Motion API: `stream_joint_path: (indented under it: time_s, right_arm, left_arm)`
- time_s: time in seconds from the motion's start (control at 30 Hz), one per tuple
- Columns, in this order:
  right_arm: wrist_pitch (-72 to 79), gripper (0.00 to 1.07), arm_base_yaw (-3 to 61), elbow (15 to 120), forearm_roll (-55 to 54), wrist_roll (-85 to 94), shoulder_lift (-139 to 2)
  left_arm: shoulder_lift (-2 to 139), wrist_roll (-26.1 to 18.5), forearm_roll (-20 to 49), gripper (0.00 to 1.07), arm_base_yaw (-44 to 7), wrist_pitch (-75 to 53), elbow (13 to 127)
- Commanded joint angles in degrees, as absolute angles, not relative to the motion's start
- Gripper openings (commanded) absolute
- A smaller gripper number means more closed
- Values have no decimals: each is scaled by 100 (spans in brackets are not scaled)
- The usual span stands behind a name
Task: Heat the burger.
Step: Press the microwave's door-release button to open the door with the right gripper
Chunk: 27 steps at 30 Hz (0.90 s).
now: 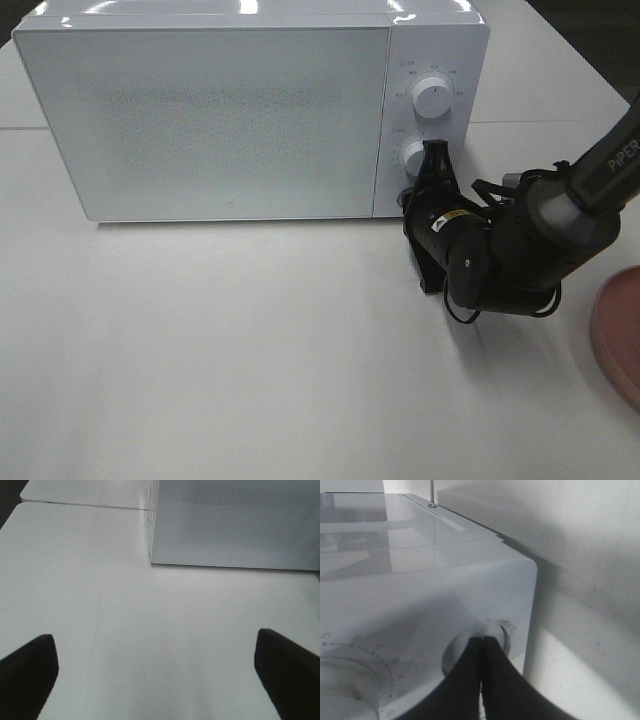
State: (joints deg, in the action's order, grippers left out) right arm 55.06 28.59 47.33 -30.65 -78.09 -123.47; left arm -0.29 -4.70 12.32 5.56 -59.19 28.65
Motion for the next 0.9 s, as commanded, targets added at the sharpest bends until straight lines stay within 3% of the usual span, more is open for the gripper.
stream_joint_path:
  time_s: [0.03, 0.5, 0.9]
  right_arm:
    - [5701, 0, 2830, 5036, -3071, -7701, -12347]
    - [6515, 0, 2830, 5816, -3472, -7065, -12571]
    - [6474, 0, 2836, 5844, -3443, -7002, -12571]
  left_arm:
    - [-149, -493, 1255, 100, 573, -5873, 2853]
    - [-149, -493, 1255, 100, 573, -5873, 2853]
    - [-149, -493, 1255, 100, 573, -5873, 2853]
